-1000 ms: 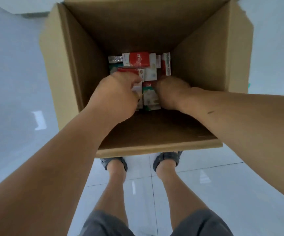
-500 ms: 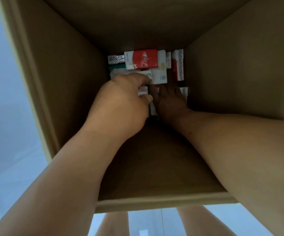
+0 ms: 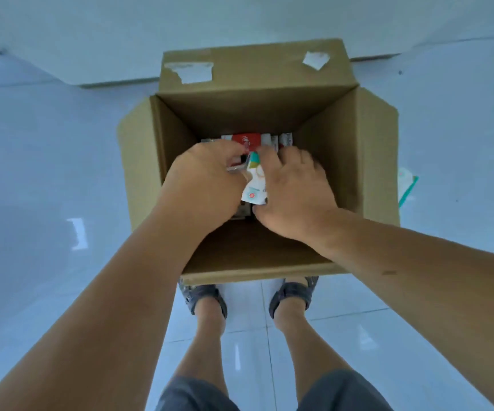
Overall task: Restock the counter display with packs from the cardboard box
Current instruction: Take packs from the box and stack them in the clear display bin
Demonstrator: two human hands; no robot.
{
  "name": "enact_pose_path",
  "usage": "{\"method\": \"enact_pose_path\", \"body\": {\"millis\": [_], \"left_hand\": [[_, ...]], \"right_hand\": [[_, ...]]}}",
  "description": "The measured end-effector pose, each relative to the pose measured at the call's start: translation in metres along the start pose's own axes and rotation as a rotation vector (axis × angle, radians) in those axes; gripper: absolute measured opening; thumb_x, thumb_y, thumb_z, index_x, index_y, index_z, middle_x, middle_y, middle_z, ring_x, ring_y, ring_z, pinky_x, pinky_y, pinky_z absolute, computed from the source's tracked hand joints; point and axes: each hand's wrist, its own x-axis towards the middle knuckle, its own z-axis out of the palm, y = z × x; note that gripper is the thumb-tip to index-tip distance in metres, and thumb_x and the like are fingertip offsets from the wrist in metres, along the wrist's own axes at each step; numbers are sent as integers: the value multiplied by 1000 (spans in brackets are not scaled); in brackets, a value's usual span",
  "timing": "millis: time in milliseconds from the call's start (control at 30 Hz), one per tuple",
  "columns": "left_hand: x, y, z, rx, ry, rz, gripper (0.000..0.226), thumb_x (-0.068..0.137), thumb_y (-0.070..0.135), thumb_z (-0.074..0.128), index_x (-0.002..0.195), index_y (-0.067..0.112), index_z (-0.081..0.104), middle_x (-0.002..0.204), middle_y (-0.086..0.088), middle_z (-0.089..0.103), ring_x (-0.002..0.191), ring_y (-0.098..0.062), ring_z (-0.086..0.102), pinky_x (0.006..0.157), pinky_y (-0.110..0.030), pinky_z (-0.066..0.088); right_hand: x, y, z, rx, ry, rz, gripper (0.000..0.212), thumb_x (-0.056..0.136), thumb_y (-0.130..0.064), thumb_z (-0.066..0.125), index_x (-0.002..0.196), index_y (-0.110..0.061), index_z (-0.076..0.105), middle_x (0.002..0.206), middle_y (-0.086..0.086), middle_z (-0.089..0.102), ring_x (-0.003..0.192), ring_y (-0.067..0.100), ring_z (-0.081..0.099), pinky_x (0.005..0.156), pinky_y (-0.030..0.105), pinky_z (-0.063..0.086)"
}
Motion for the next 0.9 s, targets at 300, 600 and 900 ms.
{"method": "enact_pose_path", "body": {"millis": [300,600,900], "left_hand": [[-115,85,-93,-236,-99,63,36,87,18,67,119,34,63,108,9,71,92,-8,68,72,-28,53],[-240,184,-206,-338,-30,190,58,82,14,72,135,32,54,118,-3,66,97,-20,69,84,-42,58],[-349,262,-298,-518,38,249,43,87,3,67,122,28,61,94,0,72,84,-24,72,79,-50,59]], "right_hand": [[-114,-36,-166,-30,208,-55,98,70,-51,67,152,-23,21,125,7,49,117,30,48,109,49,34],[-214,-79,-336,-34,405,-150,97,71,-51,64,153,-21,21,132,6,51,122,30,46,111,52,30],[-301,-97,-469,-16,513,-266,100,69,-55,71,152,-21,27,141,5,43,126,25,42,106,42,40]]}}
